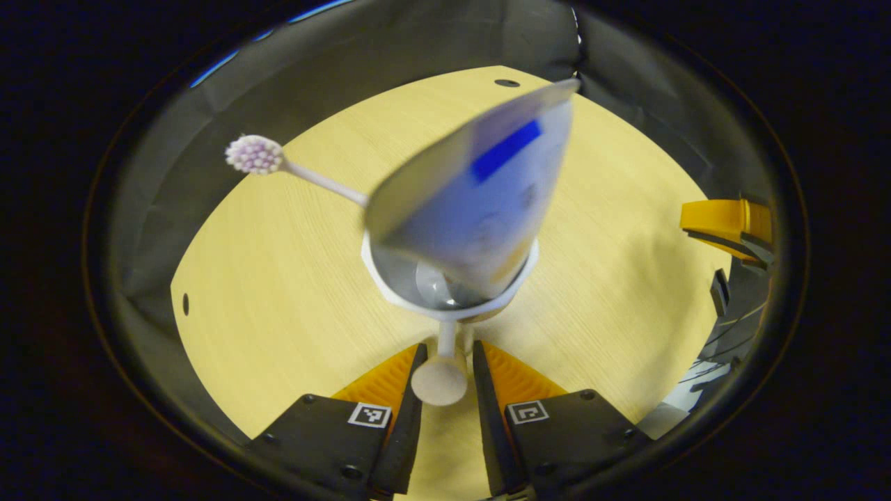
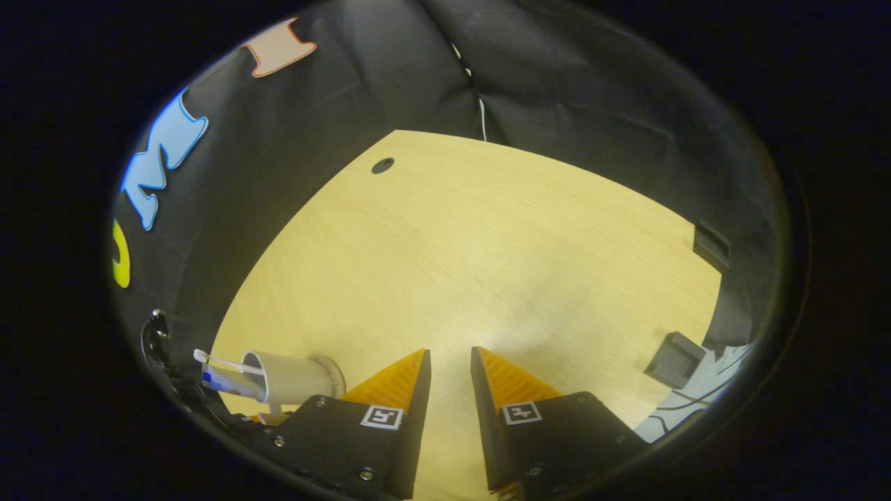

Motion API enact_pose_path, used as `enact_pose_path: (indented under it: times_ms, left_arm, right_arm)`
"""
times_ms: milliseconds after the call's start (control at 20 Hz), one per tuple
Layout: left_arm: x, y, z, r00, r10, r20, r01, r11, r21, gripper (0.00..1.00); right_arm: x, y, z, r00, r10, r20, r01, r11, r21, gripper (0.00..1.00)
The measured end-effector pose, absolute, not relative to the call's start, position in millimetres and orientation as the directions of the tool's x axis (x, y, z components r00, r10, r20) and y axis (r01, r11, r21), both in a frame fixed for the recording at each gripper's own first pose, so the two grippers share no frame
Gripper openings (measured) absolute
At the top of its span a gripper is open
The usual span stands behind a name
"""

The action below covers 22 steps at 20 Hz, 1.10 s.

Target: Put the toothbrush and toothpaste on the desktop into the cup, then pick up the cup and place it on the coaster on the desktop.

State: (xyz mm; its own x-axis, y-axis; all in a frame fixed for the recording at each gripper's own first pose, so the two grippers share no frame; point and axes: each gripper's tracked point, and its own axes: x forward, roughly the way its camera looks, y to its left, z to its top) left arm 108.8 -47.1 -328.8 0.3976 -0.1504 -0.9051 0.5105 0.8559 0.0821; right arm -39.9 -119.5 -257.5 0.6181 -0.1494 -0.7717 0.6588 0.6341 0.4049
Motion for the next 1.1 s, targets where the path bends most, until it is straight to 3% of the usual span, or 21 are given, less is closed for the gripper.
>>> enact_pose_path:
  times_ms: [100,200,300,500,600,700,950,1000,1100]
  left_arm:
    - [104.9,-22.9,-309.3,0.423,-0.167,-0.891,0.493,0.867,0.071,0.50]
    - [61.4,-19.0,-290.1,0.449,-0.177,-0.876,0.473,0.878,0.065,0.50]
    - [85.5,4.4,-273.2,0.492,-0.181,-0.852,0.442,0.895,0.064,0.50]
    - [63.5,35.7,-210.7,0.609,-0.233,-0.758,0.366,0.931,0.007,0.51]
    - [62.7,50.3,-173.5,0.682,-0.242,-0.690,0.325,0.946,-0.010,0.51]
    - [62.9,62.7,-142.4,0.759,-0.236,-0.608,0.290,0.957,-0.009,0.43]
    - [56.1,86.7,-41.0,0.891,-0.241,-0.385,0.244,0.969,-0.043,0.51]
    - [54.4,92.8,-19.0,0.914,-0.236,-0.330,0.233,0.971,-0.047,0.42]
    - [51.1,102.7,26.4,0.949,-0.216,-0.228,0.209,0.976,-0.053,0.50]
  right_arm:
    - [-39.2,-111.9,-252.8,0.626,-0.143,-0.766,0.643,0.652,0.403,0.37]
    - [-36.5,-101.6,-245.1,0.639,-0.135,-0.757,0.618,0.675,0.402,0.37]
    - [-30.9,-89.3,-233.4,0.663,-0.127,-0.738,0.579,0.712,0.398,0.37]
    - [-18.2,-55.0,-197.7,0.735,-0.099,-0.671,0.467,0.791,0.394,0.37]
    - [-12.4,-38.4,-178.3,0.769,-0.087,-0.633,0.405,0.833,0.377,0.37]
    - [-6.5,-19.5,-154.6,0.812,-0.073,-0.580,0.335,0.871,0.359,0.37]
    - [-4.6,17.3,-85.7,0.909,-0.022,-0.416,0.156,0.943,0.293,0.37]
    - [-4.0,22.8,-69.4,0.925,-0.020,-0.378,0.128,0.956,0.265,0.37]
    - [-6.8,31.3,-36.2,0.956,-0.025,-0.293,0.087,0.976,0.199,0.37]
